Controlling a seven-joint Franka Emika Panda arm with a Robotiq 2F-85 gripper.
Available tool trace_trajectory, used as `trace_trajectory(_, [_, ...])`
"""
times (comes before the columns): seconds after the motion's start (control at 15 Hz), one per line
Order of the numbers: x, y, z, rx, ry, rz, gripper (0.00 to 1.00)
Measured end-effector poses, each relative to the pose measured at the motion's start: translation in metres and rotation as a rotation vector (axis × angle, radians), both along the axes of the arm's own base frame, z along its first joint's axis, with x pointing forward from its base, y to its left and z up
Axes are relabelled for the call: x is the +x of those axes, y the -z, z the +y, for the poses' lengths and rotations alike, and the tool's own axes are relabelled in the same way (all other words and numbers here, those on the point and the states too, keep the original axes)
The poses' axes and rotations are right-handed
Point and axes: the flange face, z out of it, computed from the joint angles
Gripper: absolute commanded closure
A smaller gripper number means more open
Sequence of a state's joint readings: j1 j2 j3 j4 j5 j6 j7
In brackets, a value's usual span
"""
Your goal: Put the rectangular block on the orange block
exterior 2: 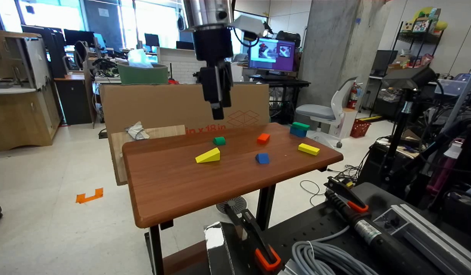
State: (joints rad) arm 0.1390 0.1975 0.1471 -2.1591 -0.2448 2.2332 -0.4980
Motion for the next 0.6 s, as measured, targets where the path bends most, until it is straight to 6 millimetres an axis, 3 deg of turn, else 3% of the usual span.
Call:
trace_trajectory(0.33, [0.031, 0.048, -0.018, 0.048, -0.219, 0.049, 0.0])
trace_trajectory(0.6, [0.051, 0.084, -0.012, 0.022, -0.315, 0.118, 0.0])
